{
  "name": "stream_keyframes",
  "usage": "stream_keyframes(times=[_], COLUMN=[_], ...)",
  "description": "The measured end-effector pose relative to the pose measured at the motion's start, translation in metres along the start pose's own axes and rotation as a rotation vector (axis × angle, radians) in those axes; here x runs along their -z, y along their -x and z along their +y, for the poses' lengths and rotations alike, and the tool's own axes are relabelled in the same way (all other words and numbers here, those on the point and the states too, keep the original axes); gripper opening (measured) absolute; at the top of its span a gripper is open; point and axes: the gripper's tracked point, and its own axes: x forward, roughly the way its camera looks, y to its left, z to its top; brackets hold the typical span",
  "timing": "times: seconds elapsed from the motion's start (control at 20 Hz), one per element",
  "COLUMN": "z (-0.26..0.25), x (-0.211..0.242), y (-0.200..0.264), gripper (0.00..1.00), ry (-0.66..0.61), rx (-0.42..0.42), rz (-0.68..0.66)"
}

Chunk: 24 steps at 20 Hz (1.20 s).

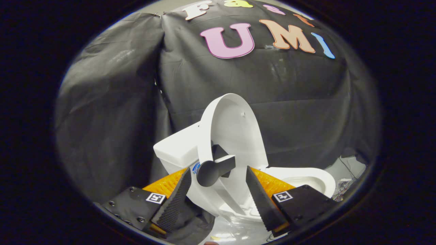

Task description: Open the toilet lid.

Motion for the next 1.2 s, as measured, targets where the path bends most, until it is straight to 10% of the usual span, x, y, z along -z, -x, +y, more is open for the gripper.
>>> stream_keyframes(times=[1.2], z=[-0.149], x=[0.023], y=[0.105], gripper=[0.99], ry=[0.145], rx=[-0.026], rz=[-0.054])
